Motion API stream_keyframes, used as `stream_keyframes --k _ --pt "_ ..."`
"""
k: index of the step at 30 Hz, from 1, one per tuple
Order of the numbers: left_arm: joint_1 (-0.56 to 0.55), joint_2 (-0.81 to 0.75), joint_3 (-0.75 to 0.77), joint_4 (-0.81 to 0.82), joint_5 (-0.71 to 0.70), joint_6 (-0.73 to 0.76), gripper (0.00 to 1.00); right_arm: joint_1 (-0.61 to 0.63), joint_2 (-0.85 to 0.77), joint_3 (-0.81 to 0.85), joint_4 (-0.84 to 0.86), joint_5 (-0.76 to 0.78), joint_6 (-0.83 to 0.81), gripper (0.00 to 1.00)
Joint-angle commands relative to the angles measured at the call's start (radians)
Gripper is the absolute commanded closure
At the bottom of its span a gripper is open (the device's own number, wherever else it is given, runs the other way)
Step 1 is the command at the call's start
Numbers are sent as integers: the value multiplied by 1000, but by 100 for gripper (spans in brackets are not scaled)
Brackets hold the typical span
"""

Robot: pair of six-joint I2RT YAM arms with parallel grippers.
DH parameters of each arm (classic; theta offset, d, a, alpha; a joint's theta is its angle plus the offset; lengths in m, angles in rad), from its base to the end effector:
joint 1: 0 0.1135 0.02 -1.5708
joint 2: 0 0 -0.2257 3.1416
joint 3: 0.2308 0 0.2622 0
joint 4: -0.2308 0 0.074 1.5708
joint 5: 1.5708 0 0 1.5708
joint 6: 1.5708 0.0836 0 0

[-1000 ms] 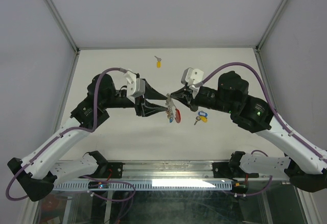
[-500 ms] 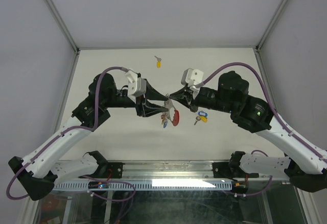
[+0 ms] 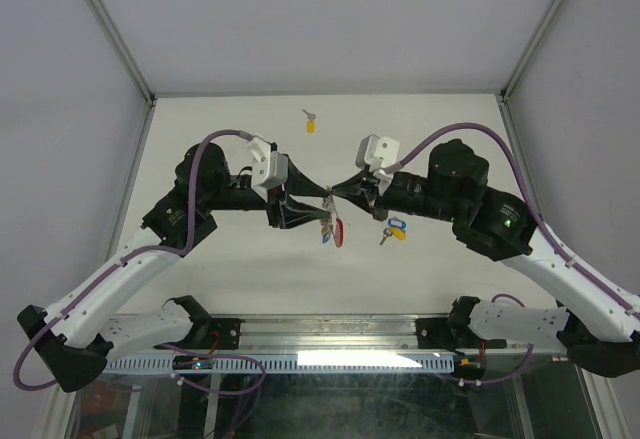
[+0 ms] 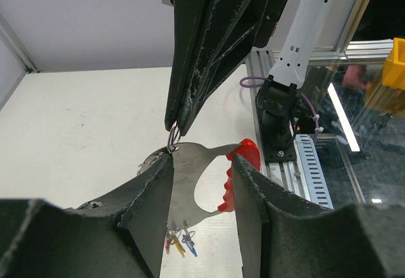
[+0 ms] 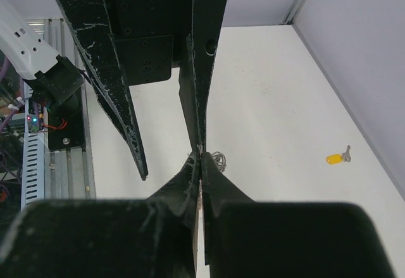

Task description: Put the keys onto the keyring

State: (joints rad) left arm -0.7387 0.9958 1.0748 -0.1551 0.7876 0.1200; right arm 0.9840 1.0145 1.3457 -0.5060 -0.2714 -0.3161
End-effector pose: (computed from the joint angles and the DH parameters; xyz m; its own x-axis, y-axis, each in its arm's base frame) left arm 0.1668 -0.2320 0.3727 0.0636 0.0563 -0.9964 0.9970 0.0394 0.0659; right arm 0.1335 0.2413 0.4180 0.2033 -0.2351 -0.9505 -0.9314 0.2531 -0.2618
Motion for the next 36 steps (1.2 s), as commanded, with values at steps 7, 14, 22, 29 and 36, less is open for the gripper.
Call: stream_keyframes --k 7,14,22,29,36 --pt "-3 -2 21 39 1 6 60 -2 -14 19 70 -64 15 100" --pt "-2 -4 28 39 9 7 67 -2 1 18 68 -62 18 100" --pt "-3 -11 25 39 7 10 72 -2 12 19 64 -70 25 100" --pt "-2 -10 26 40 9 10 73 -2 19 22 63 -80 29 100" --pt "-2 -7 27 39 10 10 80 -2 27 21 65 -84 31 100"
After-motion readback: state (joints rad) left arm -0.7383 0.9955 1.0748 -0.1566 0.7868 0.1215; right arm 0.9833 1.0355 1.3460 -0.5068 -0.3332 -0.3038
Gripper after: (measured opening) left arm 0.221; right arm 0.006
